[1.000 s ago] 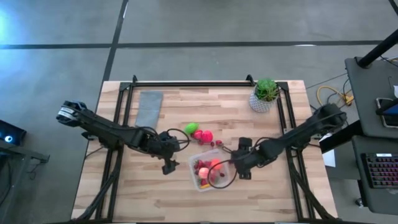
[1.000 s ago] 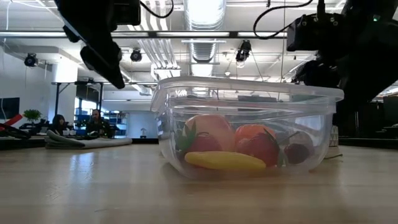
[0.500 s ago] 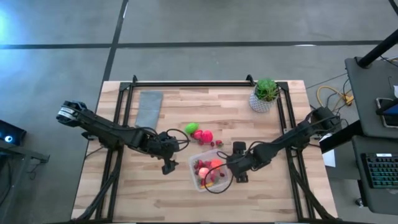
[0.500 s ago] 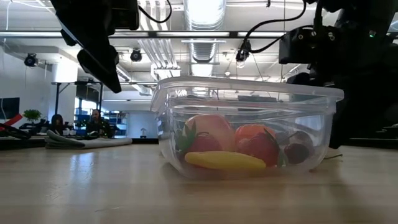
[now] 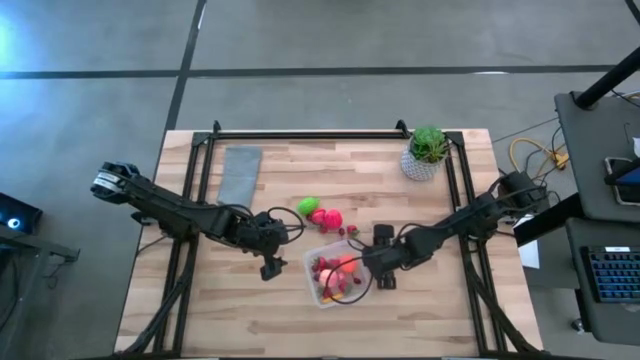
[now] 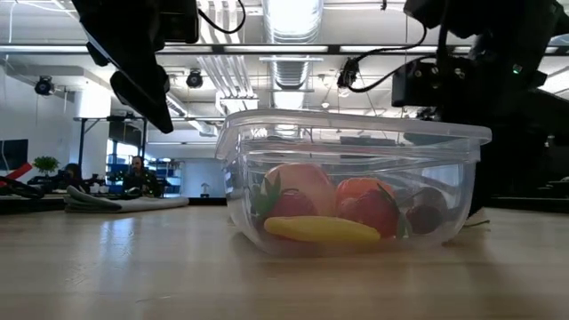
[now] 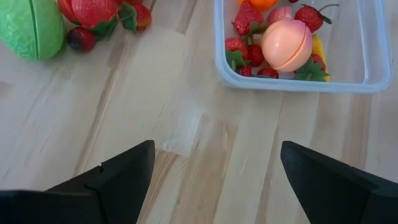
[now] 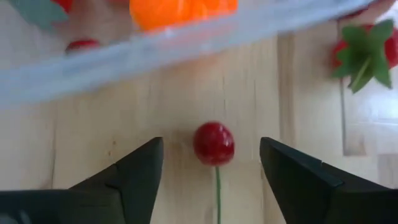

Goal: Pick and placing Produce into tupperware
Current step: Put the red cherry into the transparent bin, then put the green melon into the transparent bin

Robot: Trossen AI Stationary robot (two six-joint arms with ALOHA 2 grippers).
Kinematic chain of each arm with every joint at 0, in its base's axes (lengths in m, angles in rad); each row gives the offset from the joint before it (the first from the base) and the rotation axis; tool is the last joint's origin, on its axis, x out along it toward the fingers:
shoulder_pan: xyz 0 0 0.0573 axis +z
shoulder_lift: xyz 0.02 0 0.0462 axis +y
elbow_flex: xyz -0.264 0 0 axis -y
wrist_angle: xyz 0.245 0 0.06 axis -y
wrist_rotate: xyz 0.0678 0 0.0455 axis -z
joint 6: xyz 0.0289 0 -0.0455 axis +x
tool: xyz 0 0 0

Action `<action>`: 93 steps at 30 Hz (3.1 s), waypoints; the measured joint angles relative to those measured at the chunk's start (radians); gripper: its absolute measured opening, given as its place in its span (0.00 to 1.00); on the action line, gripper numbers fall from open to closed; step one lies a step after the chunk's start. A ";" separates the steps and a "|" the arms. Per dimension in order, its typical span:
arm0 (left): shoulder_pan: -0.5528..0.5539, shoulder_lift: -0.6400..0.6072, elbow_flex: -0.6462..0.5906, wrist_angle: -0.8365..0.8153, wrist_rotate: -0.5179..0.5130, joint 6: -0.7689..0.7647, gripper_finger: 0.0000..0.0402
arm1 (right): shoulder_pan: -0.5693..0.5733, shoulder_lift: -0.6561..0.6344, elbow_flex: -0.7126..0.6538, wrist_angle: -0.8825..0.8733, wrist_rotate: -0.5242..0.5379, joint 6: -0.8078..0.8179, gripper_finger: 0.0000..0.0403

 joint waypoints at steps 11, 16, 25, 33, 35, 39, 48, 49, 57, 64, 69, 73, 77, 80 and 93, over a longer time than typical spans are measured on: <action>0.000 0.000 -0.001 0.001 -0.008 0.001 0.83 | -0.008 0.000 -0.026 0.064 -0.025 0.004 0.61; 0.000 0.000 -0.003 0.001 -0.010 0.001 0.83 | -0.017 0.008 -0.031 0.064 -0.025 0.004 0.57; 0.000 0.000 -0.006 0.001 -0.011 0.002 0.83 | -0.017 0.019 -0.033 0.076 -0.040 0.005 0.45; 0.000 0.000 -0.006 0.001 -0.011 0.003 0.83 | -0.016 0.019 -0.033 0.075 -0.045 0.005 0.35; 0.000 0.000 -0.006 0.001 -0.011 0.003 0.83 | -0.016 0.018 -0.034 0.074 -0.045 0.007 0.32; 0.000 0.000 -0.006 0.001 -0.011 0.003 0.83 | -0.016 0.013 -0.029 0.060 -0.043 0.009 0.27; 0.000 0.000 -0.006 0.001 -0.024 0.004 0.83 | -0.016 -0.058 0.047 -0.115 -0.040 0.015 0.24; 0.000 0.000 -0.006 0.001 -0.027 0.004 0.83 | -0.016 -0.075 0.063 -0.132 -0.040 0.023 0.24; 0.000 0.000 -0.006 0.002 -0.038 0.005 0.83 | -0.021 -0.199 0.213 -0.165 -0.020 0.054 0.24; 0.000 0.000 -0.006 0.004 -0.057 0.005 0.83 | -0.032 -0.121 0.321 -0.133 -0.143 0.064 0.26; 0.000 0.000 -0.006 0.001 -0.057 0.005 0.83 | -0.034 -0.027 0.365 -0.106 -0.218 0.127 0.32; 0.000 0.000 -0.007 0.002 -0.056 0.005 0.83 | -0.037 -0.020 0.387 -0.097 -0.218 0.134 0.41; 0.000 0.000 -0.007 0.001 -0.056 0.005 0.83 | -0.043 -0.023 0.424 -0.182 -0.110 0.169 0.51; 0.000 0.000 -0.004 0.002 -0.056 0.004 0.83 | -0.062 -0.035 0.477 -0.333 0.009 0.235 0.56; 0.098 -0.027 0.009 0.016 0.051 0.187 0.83 | -0.266 -0.029 0.482 -0.534 -0.134 0.379 0.57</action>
